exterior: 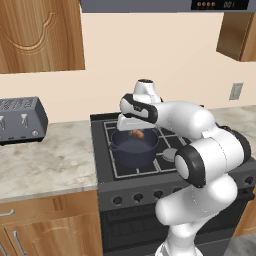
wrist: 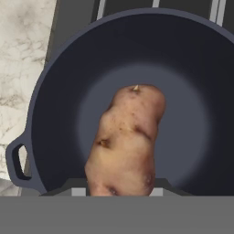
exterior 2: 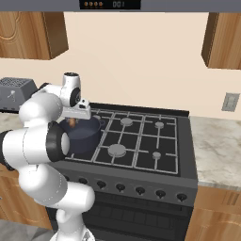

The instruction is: Turn on the burner for the pot on the stove. Wait thirty seconds for the pot to heat up. Then add the potato to the pot.

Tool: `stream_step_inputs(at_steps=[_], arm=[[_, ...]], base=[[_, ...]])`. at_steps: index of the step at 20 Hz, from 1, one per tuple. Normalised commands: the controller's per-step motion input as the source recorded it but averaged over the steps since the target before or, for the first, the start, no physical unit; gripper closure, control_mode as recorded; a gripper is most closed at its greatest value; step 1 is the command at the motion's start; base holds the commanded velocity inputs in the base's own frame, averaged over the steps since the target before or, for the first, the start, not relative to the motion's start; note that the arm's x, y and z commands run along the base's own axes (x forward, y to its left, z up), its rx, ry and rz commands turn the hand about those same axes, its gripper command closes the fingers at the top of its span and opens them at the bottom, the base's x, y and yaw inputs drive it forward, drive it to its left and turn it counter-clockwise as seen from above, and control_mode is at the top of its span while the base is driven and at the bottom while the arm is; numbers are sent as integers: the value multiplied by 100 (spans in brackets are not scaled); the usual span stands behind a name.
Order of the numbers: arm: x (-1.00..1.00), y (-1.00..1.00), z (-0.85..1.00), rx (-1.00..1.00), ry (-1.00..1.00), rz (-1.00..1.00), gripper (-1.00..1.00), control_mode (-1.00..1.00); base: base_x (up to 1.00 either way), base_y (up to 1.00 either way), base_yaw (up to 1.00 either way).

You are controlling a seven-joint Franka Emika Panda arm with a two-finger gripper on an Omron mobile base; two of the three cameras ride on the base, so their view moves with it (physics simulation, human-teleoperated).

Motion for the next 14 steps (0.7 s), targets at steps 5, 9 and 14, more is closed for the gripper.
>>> stream_step_inputs(at_steps=[5, 9, 14], arm=[[0, 0, 0, 0, 0, 0, 100, -100], [0, 0, 0, 0, 0, 0, 100, -100], [0, 0, 0, 0, 0, 0, 100, -100]], base=[[0, 0, 0], [0, 0, 0], [0, 0, 0]])
